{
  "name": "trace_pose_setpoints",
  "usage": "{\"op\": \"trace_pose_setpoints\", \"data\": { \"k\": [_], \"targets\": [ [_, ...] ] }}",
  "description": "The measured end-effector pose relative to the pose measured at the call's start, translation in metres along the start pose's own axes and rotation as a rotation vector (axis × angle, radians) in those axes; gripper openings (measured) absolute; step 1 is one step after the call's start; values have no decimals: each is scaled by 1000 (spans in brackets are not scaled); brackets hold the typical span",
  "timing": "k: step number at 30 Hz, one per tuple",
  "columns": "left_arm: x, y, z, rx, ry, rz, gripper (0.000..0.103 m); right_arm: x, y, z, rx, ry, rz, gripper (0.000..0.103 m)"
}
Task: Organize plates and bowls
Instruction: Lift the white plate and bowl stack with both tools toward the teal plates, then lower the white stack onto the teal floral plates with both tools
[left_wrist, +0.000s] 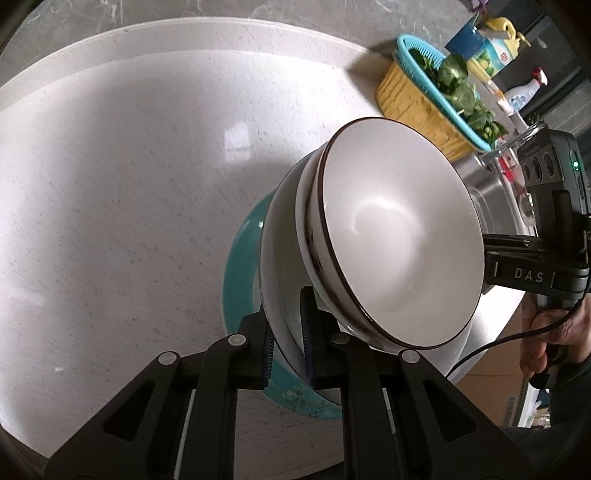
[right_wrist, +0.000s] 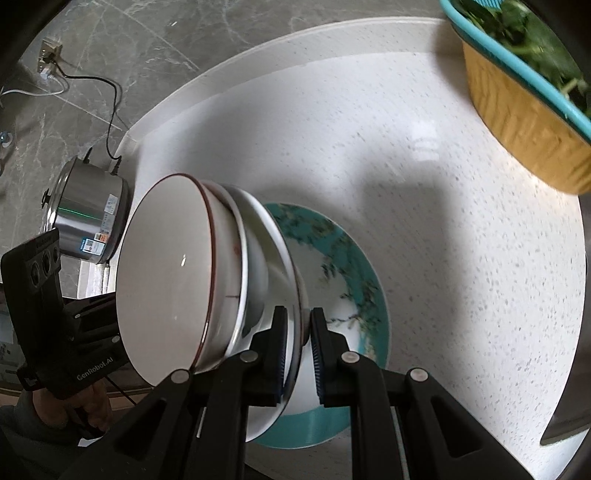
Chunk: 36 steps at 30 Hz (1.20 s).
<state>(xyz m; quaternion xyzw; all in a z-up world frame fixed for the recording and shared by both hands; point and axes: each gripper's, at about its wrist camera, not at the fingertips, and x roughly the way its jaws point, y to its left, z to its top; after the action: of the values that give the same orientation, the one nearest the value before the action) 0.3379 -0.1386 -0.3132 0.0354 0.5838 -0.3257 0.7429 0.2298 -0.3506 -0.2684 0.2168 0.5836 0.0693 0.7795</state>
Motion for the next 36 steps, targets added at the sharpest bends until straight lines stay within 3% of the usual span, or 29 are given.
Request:
{"op": "trace_pose_setpoints", "data": {
  "k": [15,36],
  "targets": [
    [29,-8,-7,-11,21,24,10,14,-7,-9,-9,20,-12,15],
    [24,-4,-13,-7,-30,34,11,17,-7,-24,-24,-18,-5,16]
  ]
}}
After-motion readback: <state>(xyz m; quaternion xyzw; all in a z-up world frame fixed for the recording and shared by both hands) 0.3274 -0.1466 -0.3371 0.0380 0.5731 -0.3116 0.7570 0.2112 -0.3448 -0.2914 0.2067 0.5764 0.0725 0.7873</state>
